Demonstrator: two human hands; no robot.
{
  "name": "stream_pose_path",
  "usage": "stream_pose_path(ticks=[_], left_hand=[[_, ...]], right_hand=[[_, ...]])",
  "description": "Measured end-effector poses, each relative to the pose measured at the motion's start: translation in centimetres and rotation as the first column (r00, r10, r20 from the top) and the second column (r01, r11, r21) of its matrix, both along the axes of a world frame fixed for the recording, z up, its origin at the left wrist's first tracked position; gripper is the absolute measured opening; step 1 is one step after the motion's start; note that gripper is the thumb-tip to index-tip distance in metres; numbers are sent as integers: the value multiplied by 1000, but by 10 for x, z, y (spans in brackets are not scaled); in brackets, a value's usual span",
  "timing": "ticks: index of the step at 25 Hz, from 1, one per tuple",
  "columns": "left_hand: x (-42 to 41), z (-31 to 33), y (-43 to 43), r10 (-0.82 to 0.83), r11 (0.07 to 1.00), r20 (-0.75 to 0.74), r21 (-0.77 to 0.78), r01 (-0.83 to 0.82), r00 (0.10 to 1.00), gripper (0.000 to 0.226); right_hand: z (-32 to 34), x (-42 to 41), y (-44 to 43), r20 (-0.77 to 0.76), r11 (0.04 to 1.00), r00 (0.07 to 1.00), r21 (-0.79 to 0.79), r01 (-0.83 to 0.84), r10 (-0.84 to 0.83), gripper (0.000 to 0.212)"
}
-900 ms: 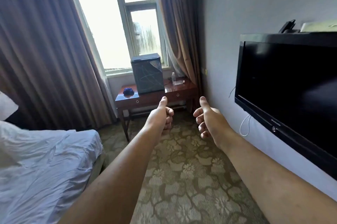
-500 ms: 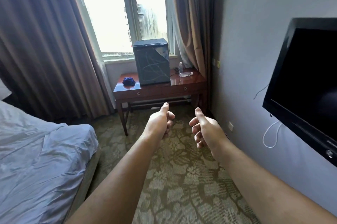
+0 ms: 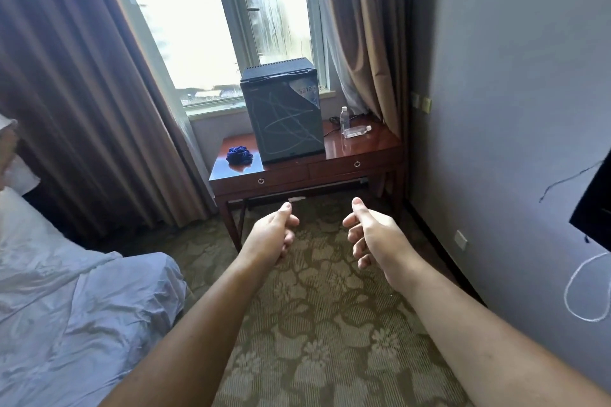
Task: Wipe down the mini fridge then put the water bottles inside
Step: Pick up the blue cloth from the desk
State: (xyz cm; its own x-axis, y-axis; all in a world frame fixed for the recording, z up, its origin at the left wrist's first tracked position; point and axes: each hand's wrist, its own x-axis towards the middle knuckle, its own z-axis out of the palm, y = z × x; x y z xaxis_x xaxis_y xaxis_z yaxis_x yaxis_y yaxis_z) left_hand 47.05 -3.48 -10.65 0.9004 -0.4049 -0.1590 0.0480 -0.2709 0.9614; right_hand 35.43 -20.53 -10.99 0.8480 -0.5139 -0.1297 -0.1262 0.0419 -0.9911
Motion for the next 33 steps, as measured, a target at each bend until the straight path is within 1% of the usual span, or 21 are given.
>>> stream_pose_path(ticks=[4,7,11,14,18,23,26,28,31,33], left_hand=[[78,-33,-62,42,999,-83,24,-41,996,44],[132,-43,-123,50,999,-64,25,-49,997,41],[199,-60,-205,32,999,-17,39,-31,999,29],[242,-85,-235,41,997,-72,72,-36,997,22],[323,-103,-247,146,988,-150,66,-137,978,18],[460,-106,-250,198,980,-135,40,-194,971,15],[552,-113,-227,237,970,-139,84,-227,961,16],[618,-111,-205,257,961,-110,135,-242,960,17],[707,-104,-176,316,941,-82,157,-301,945,17],[753,-106,-164,309,933,-54,208,-292,949,18]], right_hand=[[-23,77,-68,-24,1000,1000,13,4,-3,51],[-39,138,-126,-20,999,1000,50,-6,7,53],[-58,218,-208,-93,990,996,140,8,5,56],[-77,268,-245,-171,981,985,194,8,26,57],[-91,348,-263,-214,977,968,193,-88,129,57],[-93,487,-270,-242,975,951,159,-156,191,52],[-98,586,-248,-280,972,932,112,-205,229,49],[-96,654,-227,-282,965,923,106,-241,262,46],[-95,747,-200,-278,954,917,166,-249,288,42],[-100,799,-186,-287,949,909,179,-261,304,41]])
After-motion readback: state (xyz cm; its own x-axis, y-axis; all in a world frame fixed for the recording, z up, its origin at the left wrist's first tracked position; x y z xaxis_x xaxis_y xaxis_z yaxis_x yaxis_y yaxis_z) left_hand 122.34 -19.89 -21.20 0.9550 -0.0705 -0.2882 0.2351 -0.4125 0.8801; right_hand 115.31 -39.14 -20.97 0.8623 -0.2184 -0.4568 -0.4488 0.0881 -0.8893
